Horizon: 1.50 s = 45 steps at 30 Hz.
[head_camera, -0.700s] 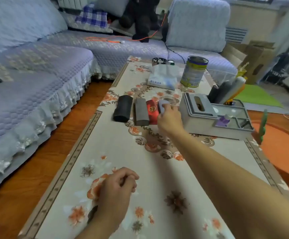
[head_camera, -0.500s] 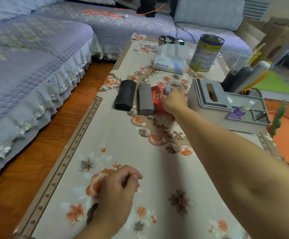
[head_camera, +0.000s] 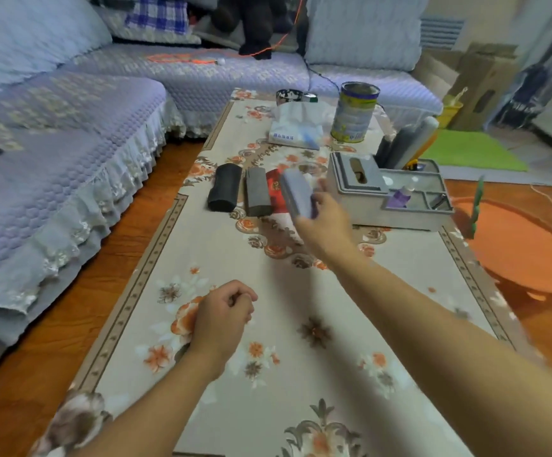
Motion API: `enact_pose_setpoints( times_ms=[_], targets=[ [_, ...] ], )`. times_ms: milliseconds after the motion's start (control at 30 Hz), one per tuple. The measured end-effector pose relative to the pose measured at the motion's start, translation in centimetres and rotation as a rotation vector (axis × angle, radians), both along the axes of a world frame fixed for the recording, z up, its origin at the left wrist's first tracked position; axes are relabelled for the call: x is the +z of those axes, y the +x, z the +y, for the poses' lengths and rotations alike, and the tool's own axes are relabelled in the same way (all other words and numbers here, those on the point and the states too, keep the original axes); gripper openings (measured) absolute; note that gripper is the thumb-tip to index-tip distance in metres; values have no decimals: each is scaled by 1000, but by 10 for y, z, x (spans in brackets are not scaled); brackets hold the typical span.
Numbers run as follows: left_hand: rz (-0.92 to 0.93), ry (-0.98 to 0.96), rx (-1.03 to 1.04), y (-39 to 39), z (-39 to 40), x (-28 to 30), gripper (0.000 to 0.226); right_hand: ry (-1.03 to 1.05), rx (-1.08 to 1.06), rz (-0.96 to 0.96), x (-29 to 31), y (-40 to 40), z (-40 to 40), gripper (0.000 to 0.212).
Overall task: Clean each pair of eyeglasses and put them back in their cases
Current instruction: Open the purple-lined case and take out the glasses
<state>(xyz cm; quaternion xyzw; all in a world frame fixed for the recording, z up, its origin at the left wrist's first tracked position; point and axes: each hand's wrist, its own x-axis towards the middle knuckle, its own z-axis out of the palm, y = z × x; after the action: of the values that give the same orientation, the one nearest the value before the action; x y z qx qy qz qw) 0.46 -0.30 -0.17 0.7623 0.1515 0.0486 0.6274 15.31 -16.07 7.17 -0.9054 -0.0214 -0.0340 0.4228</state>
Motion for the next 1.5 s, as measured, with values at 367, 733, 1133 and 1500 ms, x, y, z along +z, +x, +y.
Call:
enact_pose_setpoints(
  times_ms=[367,733,1133,1500],
  targets=[
    [-154,297,-75,-68,-26,31,23,-345,464,38,-44,-199,-144,60],
    [-103,776,-594,-71,-12,-7,77,-309,611,-6,-60,-193,-122,64],
    [-233,757,-590,-63,-10,-23,75,-405,619,-91,-50,-180,-124,66],
    [-126,596,-529,-70,-14,-13,95,-372,617,145,-26,-149,-122,32]
  ],
)
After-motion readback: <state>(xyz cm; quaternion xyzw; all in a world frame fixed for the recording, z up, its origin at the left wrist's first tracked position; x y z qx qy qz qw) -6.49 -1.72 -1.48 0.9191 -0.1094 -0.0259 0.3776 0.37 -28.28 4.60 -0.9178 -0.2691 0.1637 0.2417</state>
